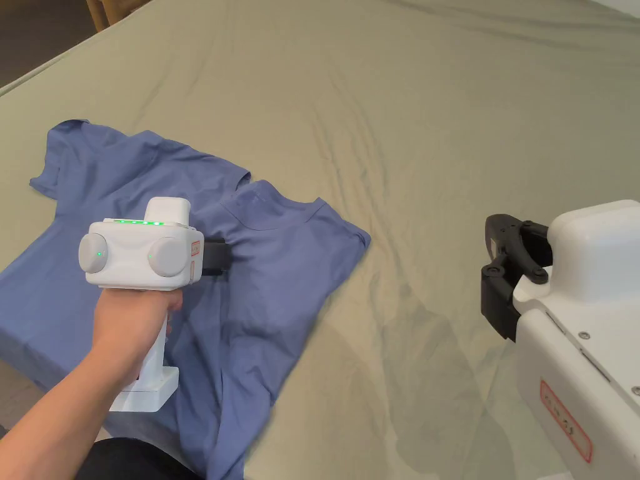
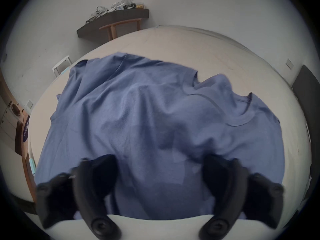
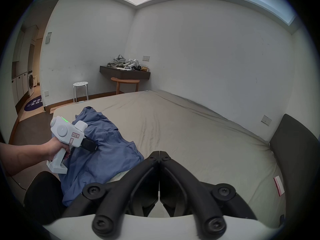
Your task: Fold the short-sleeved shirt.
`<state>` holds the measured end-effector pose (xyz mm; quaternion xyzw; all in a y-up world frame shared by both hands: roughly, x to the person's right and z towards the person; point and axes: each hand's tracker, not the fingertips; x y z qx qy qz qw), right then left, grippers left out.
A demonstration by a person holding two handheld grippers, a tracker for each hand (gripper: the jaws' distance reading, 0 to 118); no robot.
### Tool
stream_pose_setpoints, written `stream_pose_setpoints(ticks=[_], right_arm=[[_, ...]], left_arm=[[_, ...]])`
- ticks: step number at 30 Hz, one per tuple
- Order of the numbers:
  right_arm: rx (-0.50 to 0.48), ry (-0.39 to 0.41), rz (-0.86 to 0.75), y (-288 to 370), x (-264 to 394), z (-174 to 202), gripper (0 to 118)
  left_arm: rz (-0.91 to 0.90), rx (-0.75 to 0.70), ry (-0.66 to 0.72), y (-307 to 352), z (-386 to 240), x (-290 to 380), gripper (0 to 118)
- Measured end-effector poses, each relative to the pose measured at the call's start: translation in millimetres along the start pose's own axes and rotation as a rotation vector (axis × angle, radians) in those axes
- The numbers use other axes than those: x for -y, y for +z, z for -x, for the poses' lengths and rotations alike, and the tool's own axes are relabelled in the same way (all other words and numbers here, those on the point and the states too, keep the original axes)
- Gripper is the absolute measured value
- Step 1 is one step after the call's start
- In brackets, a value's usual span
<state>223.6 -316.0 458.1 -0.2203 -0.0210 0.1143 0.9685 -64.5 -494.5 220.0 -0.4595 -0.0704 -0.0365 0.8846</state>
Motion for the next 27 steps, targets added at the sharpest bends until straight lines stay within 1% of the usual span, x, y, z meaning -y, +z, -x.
stream_pose_setpoints(ticks=[1, 2, 3, 4, 5, 7, 8, 10, 11, 12, 18, 19, 21, 22, 25, 27], right_arm=[[-0.005, -0.008, 0.001, 0, 0, 0, 2], [-0.009, -0.016, 0.002, 0, 1, 0, 2], [-0.012, -0.021, 0.003, 0, 1, 1, 2], [-0.015, -0.024, 0.004, 1, 2, 1, 2], [-0.017, -0.022, 0.004, 3, 2, 2, 2], [-0.016, -0.012, 0.000, 9, 1, 3, 2], [-0.015, -0.006, -0.006, 13, 1, 2, 2], [-0.009, -0.003, -0.018, 22, 0, -1, 2], [-0.004, -0.007, -0.023, 26, -1, -3, 2], [0.001, -0.015, -0.029, 30, -2, -6, 2], [0.025, -0.060, -0.067, 57, -6, -17, 2], [0.031, -0.070, -0.077, 63, -6, -18, 2], [0.031, -0.095, -0.095, 76, -7, -19, 2], [0.025, -0.100, -0.103, 82, -7, -19, 2], [0.041, -0.095, -0.128, 98, -6, -18, 2], [0.050, -0.103, -0.148, 111, -6, -20, 2]], left_arm=[[-0.014, 0.005, -0.009, 5, -3, 1, 73], [-0.043, 0.034, -0.020, 14, -7, 0, 44], [-0.053, 0.042, -0.024, 12, -8, -3, 0], [-0.050, -0.066, -0.081, 5, -9, -3, 1], [-0.043, -0.025, -0.063, -1, -5, -1, 1], [-0.055, 0.002, -0.025, -22, 7, 1, 1], [-0.066, 0.031, 0.003, -22, 14, -1, 1], [-0.097, 0.041, 0.006, -14, 20, -3, 1], [-0.151, 0.028, 0.005, 21, 6, 3, 1], [-0.224, 0.028, 0.015, 38, 4, 2, 1], [-0.448, 0.084, 0.076, 136, -4, -9, 1], [-0.444, 0.087, 0.065, 148, -3, -14, 1], [-0.543, 0.083, 0.017, 187, -10, -18, 1], [-0.586, 0.087, 0.015, 204, -14, -18, 1], [-0.715, 0.118, 0.005, 254, -18, -26, 1], [-0.810, 0.112, -0.036, 291, -23, -31, 1]])
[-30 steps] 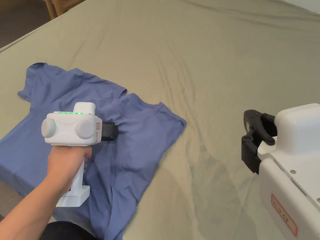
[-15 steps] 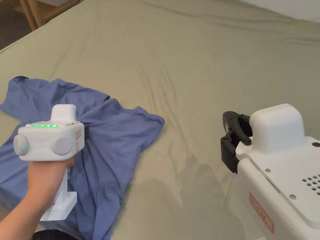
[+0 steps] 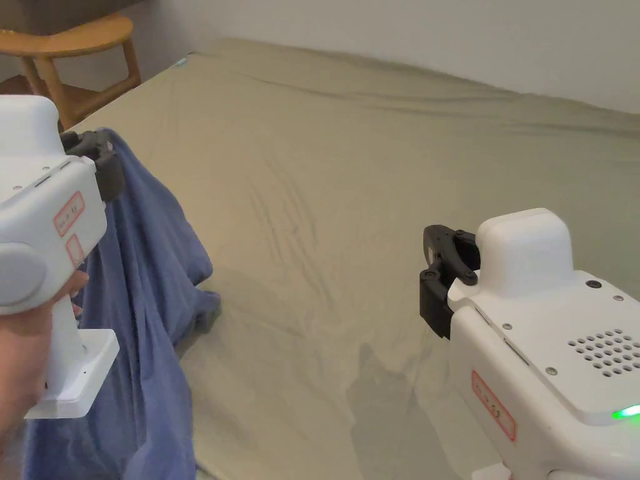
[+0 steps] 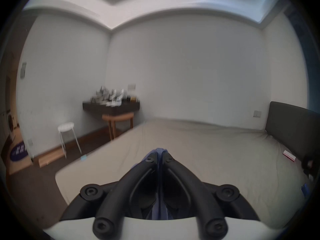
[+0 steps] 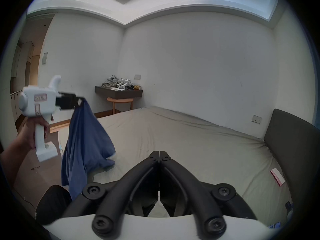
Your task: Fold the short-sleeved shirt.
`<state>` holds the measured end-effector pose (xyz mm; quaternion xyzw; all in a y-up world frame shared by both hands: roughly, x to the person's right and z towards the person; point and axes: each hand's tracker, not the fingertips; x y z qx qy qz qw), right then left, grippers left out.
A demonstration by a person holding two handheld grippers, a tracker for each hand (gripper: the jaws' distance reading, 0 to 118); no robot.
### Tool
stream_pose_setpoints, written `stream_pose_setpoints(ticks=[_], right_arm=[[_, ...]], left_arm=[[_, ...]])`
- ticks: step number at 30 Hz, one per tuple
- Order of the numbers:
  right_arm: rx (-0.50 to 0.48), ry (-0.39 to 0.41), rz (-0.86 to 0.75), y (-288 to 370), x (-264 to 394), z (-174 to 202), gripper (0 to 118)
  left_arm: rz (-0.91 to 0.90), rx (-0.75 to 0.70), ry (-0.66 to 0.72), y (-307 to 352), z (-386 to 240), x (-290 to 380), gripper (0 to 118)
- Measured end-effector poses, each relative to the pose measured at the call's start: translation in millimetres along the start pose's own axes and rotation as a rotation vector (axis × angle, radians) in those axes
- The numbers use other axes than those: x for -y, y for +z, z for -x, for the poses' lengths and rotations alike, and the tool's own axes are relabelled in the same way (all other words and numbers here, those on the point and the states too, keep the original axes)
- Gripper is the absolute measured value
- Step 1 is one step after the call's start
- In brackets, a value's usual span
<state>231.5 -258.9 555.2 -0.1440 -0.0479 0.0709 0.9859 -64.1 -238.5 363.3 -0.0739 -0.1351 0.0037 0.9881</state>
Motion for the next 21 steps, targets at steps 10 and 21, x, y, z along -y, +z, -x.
stream_pose_setpoints(ticks=[10, 21], right_arm=[[0.094, -0.047, -0.110, 62, -9, -35, 2], [0.326, -0.109, -0.160, 133, 1, -103, 2]], left_arm=[[-0.321, 0.105, -0.178, 63, -62, -122, 1], [-0.449, 0.318, -0.267, 54, -178, -178, 1]])
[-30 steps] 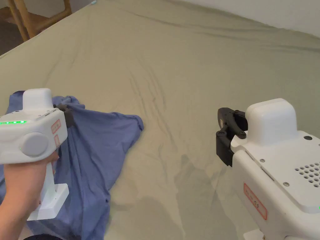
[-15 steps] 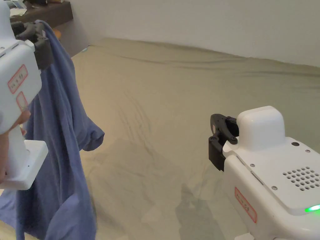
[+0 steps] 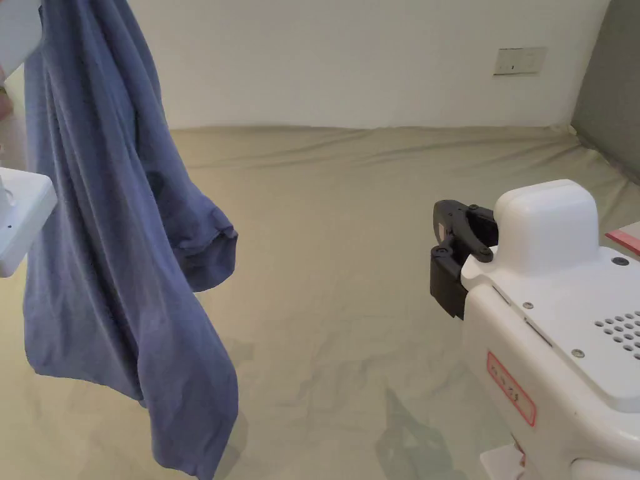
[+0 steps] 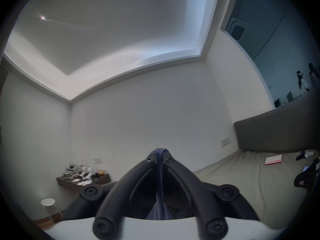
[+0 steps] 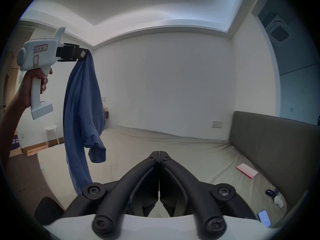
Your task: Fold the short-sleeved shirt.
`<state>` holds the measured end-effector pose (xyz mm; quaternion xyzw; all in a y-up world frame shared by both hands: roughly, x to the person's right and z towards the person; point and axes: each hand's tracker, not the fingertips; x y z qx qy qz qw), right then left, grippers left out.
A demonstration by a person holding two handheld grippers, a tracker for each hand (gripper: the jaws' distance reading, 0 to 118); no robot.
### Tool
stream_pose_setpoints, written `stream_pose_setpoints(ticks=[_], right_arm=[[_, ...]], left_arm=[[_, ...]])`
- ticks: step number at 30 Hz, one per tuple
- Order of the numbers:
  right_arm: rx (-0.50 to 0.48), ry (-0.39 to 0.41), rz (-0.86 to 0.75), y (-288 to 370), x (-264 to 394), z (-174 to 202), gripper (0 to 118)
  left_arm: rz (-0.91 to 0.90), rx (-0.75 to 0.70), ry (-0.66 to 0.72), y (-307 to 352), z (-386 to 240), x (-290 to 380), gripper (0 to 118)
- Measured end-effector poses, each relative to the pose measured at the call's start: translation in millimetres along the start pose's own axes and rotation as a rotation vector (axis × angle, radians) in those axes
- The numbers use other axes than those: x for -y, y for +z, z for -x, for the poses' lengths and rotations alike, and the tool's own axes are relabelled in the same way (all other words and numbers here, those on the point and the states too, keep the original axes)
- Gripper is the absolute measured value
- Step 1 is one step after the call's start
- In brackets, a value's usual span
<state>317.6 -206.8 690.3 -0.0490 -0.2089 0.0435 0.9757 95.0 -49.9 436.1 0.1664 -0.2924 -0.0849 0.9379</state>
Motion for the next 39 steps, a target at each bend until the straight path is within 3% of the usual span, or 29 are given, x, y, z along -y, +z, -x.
stream_pose_setpoints(ticks=[3, 12, 20, 25, 26, 27, 30, 35, 39], right_arm=[[0.057, 0.000, 0.003, 10, 3, -20, 2], [0.190, -0.031, 0.062, 20, 31, -73, 2], [0.282, -0.059, 0.176, 7, 75, -117, 2], [0.299, -0.088, 0.249, -7, 99, -133, 2], [0.300, -0.086, 0.262, -10, 104, -134, 2], [0.299, -0.084, 0.273, -13, 107, -135, 2], [0.288, -0.076, 0.305, -21, 115, -133, 2], [0.243, -0.019, 0.330, -33, 110, -120, 2], [0.195, 0.029, 0.294, -35, 88, -106, 2]], left_arm=[[0.012, 0.087, 0.036, -26, -32, 2, 1], [0.176, 0.336, -0.028, -108, -171, 65, 1], [0.566, 0.558, -0.156, -133, -329, 217, 1], [0.826, 0.588, -0.196, -99, -364, 324, 8], [0.869, 0.587, -0.204, -91, -367, 342, 14], [0.916, 0.590, -0.196, -94, -364, 359, 29], [1.008, 0.587, -0.126, -83, -353, 390, 105], [0.953, 0.527, 0.053, -68, -307, 356, 113], [0.750, 0.442, 0.132, -60, -255, 289, 113]])
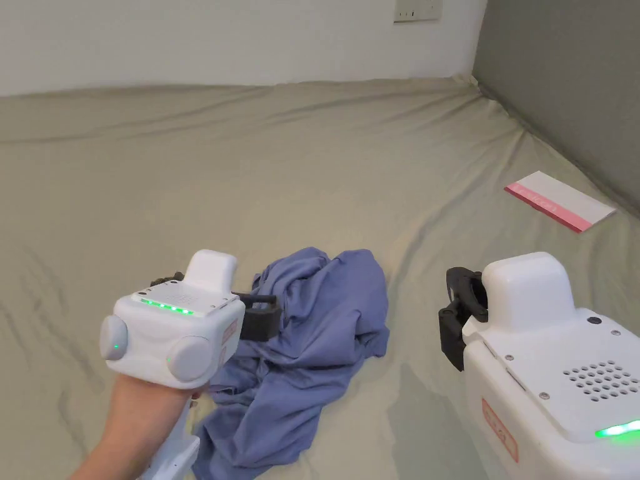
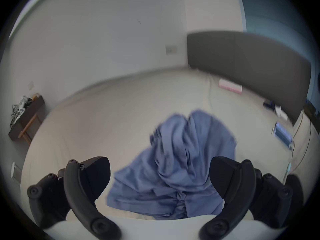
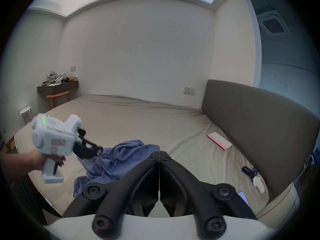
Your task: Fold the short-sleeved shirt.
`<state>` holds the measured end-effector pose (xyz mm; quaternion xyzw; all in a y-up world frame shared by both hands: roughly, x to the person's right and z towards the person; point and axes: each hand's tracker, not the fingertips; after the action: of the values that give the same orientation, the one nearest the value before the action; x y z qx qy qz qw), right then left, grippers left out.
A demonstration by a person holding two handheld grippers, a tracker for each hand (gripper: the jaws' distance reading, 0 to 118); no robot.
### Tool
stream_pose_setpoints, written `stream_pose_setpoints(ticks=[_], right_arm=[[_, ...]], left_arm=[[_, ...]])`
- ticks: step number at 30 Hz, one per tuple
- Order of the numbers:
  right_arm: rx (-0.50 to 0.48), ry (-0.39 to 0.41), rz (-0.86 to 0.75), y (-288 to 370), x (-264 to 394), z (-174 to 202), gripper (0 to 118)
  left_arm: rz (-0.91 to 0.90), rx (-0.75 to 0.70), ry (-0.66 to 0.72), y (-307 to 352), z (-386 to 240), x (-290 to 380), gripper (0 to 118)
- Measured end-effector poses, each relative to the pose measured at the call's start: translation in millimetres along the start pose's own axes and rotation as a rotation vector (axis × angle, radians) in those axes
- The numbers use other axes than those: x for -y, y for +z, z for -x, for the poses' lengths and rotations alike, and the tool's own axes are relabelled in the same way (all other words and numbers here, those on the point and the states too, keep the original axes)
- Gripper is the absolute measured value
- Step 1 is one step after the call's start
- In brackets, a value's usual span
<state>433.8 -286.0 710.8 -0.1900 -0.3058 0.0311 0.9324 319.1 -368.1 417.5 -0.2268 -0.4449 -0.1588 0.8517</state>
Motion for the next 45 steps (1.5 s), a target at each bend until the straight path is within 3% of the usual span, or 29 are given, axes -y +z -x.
stream_pose_setpoints(ticks=[5, 8, 11, 12, 13, 18, 34, 40, 45], right_arm=[[-0.046, 0.051, -0.096, 14, -36, 18, 2], [-0.074, 0.070, -0.143, 23, -54, 31, 2], [-0.092, 0.086, -0.183, 33, -66, 47, 2], [-0.094, 0.083, -0.195, 36, -69, 53, 2], [-0.100, 0.078, -0.207, 38, -71, 57, 2], [-0.120, 0.079, -0.235, 45, -73, 79, 2], [-0.137, 0.106, -0.228, 32, -69, 105, 2], [-0.129, 0.103, -0.158, 6, -50, 96, 2], [-0.108, 0.076, -0.050, -27, -20, 79, 2]], left_arm=[[-0.251, -0.102, 0.037, 113, 13, -45, 113], [-0.337, -0.134, 0.070, 160, 21, -54, 104], [-0.395, -0.207, 0.086, 200, 17, -53, 66], [-0.410, -0.229, 0.093, 205, 19, -51, 43], [-0.422, -0.243, 0.099, 213, 18, -49, 30], [-0.464, -0.334, 0.055, 231, 12, -33, 0], [-0.475, -0.356, 0.041, 226, 27, -19, 0], [-0.269, -0.289, 0.080, 167, 42, -7, 0], [0.025, -0.147, 0.186, 61, 71, 28, 0]])
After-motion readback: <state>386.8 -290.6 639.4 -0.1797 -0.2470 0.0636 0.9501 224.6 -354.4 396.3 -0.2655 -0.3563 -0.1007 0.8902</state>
